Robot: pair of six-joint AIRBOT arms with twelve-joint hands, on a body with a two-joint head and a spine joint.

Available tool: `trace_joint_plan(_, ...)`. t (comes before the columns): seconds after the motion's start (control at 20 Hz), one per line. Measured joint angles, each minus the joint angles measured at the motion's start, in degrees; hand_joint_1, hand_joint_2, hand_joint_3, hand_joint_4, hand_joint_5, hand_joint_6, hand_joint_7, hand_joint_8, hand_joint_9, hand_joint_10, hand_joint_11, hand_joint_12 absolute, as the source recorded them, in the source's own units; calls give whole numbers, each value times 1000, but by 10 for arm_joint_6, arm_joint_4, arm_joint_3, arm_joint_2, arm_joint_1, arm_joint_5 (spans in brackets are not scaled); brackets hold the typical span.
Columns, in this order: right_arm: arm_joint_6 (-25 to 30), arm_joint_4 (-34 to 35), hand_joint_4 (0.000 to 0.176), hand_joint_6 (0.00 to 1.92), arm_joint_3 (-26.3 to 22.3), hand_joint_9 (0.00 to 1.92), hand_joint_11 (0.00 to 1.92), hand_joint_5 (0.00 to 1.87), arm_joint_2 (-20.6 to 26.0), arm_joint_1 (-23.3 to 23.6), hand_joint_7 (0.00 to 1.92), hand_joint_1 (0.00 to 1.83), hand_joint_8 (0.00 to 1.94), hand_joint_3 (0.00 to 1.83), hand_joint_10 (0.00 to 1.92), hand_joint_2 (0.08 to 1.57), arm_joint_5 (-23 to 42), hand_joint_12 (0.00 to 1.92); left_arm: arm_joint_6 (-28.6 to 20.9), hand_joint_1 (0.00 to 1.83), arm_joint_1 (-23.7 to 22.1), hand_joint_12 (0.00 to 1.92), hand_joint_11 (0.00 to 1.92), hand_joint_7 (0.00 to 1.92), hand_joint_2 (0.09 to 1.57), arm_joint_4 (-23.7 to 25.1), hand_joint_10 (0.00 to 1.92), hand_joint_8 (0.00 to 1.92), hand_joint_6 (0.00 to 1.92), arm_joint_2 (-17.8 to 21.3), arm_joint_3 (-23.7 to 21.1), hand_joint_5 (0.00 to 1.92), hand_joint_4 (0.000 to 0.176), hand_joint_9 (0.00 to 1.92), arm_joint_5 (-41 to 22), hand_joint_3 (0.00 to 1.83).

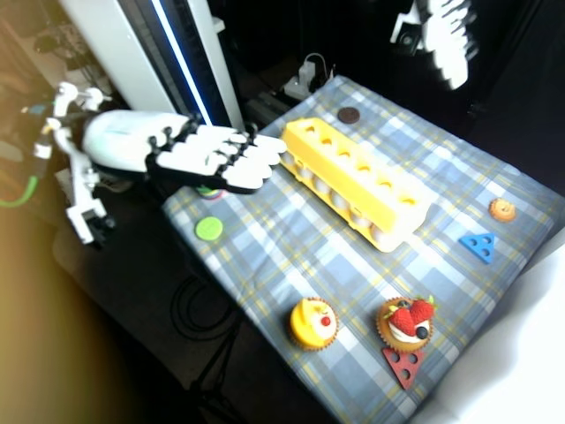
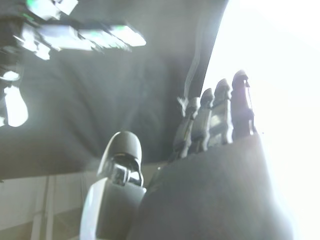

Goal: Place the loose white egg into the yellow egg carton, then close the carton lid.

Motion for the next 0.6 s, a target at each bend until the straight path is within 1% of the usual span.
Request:
trace_joint_plan(0.05, 0, 5, 132, 0, 0, 0, 0, 0, 0, 0, 0, 530, 0, 0, 0, 1210, 7, 0, 14, 161, 12, 0, 0, 0, 1218, -19, 0, 0, 0, 3, -5, 0, 0, 0, -11, 0)
trace_joint_plan(0.1, -1, 10, 121, 0, -2, 0, 0, 0, 0, -8, 0, 578, 0, 0, 0, 1207, 27, 0, 41, 134, 37, 0, 0, 0, 1214, -59, 0, 0, 0, 9, -12, 0, 25, 0, -42, 0)
trace_joint_plan(0.15, -2, 14, 94, 0, -4, 0, 0, 0, 2, -14, 0, 622, 0, 0, 0, 1208, 40, 0, 64, 137, 64, 0, 0, 0, 1207, -94, 0, 0, 0, 14, -17, 0, 49, 0, -74, 0)
trace_joint_plan(0.2, -2, 17, 37, 0, -7, 0, 0, 0, 5, -24, 0, 636, 0, 0, 0, 1205, 57, 0, 85, 219, 93, 0, 0, 0, 1167, -135, 0, 0, 0, 20, -25, 0, 99, 0, -108, 0)
trace_joint_plan(0.25, -2, 24, 47, 0, -12, 0, 0, 0, 9, -34, 0, 515, 0, 0, 0, 1204, 75, 0, 102, 190, 120, 0, 0, 0, 1170, -166, 0, 0, 0, 26, -31, 0, 125, 0, -140, 0)
trace_joint_plan(0.3, -3, 30, 30, 0, -12, 0, 0, 0, 12, -49, 0, 468, 0, 0, 0, 1218, 103, 0, 122, 167, 151, 0, 0, 0, 1172, -200, 0, 0, 0, 33, -37, 0, 132, 0, -184, 0)
trace_joint_plan(0.35, -3, 46, 27, 0, -18, 0, 19, 0, 20, -66, 0, 412, 0, 2, 0, 1227, 134, 10, 140, 104, 177, 0, 0, 0, 1225, -233, 0, 0, 0, 39, -43, 0, 169, 0, -229, 1)
trace_joint_plan(0.4, -3, 54, 27, 0, -19, 0, 19, 0, 26, -78, 0, 412, 0, 2, 0, 1227, 157, 10, 149, 104, 191, 0, 0, 0, 1225, -253, 0, 0, 0, 44, -47, 0, 169, 0, -260, 1)
trace_joint_plan(0.45, -3, 65, 43, 0, -22, 0, 3, 0, 31, -91, 0, 407, 0, 6, 0, 1236, 184, 1, 150, 82, 207, 0, 0, 0, 1224, -272, 0, 0, 0, 47, -49, 0, 161, 0, -289, 1)
trace_joint_plan(0.5, -3, 79, 59, 0, -26, 0, 0, 0, 37, -107, 0, 427, 0, 7, 0, 1241, 217, 0, 150, 86, 224, 0, 0, 0, 1251, -291, 0, 0, 0, 48, -49, 0, 161, 0, -325, 13)
trace_joint_plan(0.55, -3, 91, 53, 0, -27, 0, 0, 0, 37, -122, 0, 421, 0, 13, 0, 1257, 247, 0, 150, 101, 240, 0, 0, 0, 1292, -309, 0, 0, 0, 48, -50, 0, 173, 0, -355, 31)
trace_joint_plan(0.6, -3, 102, 70, 0, -29, 0, 0, 0, 38, -133, 0, 332, 0, 10, 0, 1258, 275, 0, 151, 121, 254, 0, 0, 0, 1335, -326, 0, 0, 0, 48, -52, 0, 148, 0, -384, 36)
